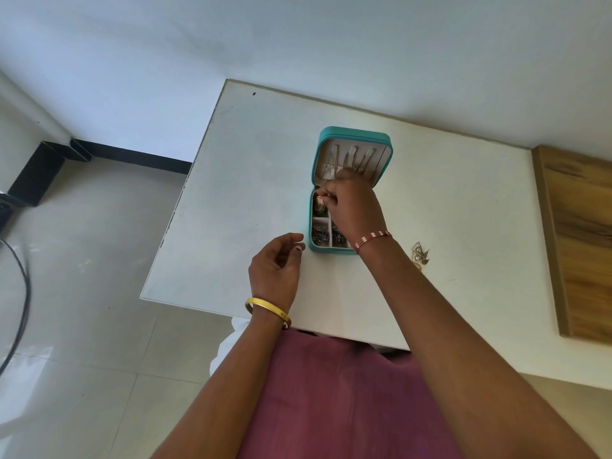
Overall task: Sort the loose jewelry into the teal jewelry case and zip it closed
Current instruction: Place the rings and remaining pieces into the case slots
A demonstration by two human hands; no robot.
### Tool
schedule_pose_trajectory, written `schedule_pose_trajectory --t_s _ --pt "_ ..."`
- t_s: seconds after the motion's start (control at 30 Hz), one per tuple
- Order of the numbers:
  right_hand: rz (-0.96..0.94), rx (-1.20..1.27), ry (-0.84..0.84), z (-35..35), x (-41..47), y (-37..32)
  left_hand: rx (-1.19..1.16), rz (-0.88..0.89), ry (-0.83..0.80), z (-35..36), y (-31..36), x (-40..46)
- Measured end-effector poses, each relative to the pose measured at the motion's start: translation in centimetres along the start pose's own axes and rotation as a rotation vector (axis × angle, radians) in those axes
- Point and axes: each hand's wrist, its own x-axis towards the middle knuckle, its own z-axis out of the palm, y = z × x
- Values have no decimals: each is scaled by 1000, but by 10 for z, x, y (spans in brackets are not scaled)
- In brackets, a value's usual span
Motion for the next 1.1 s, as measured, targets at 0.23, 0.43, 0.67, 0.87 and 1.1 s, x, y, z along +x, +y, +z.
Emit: schedule_pose_trajectory --t_s 0.23,0.43,0.67,0.87,1.1 --pt "170 308 254 -21 -53 15 -44 27 -5 -1 12 -15" --pt "445 511 422 -23 -112 39 -59 6 -83 14 15 -39" --pt "698 537 495 -15 -155 66 10 -9 -231 44 5 -71" --pt "579 338 319 -4 -152 70 48 -68 -269 45 -7 -63" --pt "506 180 212 2 -148 65 36 -84 -295 44 -11 -58"
